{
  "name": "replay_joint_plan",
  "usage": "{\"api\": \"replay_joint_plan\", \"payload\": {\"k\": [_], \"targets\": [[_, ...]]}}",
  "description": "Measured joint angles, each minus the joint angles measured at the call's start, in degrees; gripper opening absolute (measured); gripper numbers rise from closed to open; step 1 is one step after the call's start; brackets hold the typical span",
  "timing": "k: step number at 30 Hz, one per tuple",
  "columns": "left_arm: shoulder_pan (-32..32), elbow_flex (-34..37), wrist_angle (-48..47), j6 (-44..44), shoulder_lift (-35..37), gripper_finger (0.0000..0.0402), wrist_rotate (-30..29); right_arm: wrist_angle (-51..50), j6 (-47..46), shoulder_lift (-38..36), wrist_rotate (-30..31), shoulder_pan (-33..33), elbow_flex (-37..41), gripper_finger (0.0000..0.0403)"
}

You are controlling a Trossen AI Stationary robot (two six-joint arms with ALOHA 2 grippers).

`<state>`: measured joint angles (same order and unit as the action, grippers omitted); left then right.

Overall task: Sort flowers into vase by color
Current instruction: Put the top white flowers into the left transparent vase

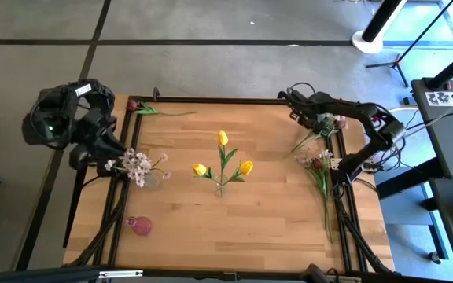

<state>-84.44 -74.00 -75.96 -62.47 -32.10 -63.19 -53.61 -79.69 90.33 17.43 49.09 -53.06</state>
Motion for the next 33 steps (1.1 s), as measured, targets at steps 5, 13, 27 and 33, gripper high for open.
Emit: {"api": "replay_joint_plan", "payload": {"k": [5, 13, 27, 33], "targets": [[0.0, -0.1, 21.0, 10.4, -0.1, 0.0073, 14.0, -2.8, -2.9, 2.2, 3.6, 0.2, 0.0, 0.0148], [0.5, 0.8, 43.5, 31.3, -0.5, 0.0063, 21.9, 2.9, -4.9, 2.2, 4.0, 1.3, 1.9, 0.0147], [11.9, 14.8, 64.6, 31.2, -3.8, 0.0002, 17.9, 10.0, -2.6, 2.2, 2.6, 1.6, 7.3, 0.0147], [23.7, 14.8, 66.2, 31.2, -7.9, 0.0001, 27.1, 15.1, 2.0, 2.2, 4.2, -0.6, 7.4, 0.0135]]}}
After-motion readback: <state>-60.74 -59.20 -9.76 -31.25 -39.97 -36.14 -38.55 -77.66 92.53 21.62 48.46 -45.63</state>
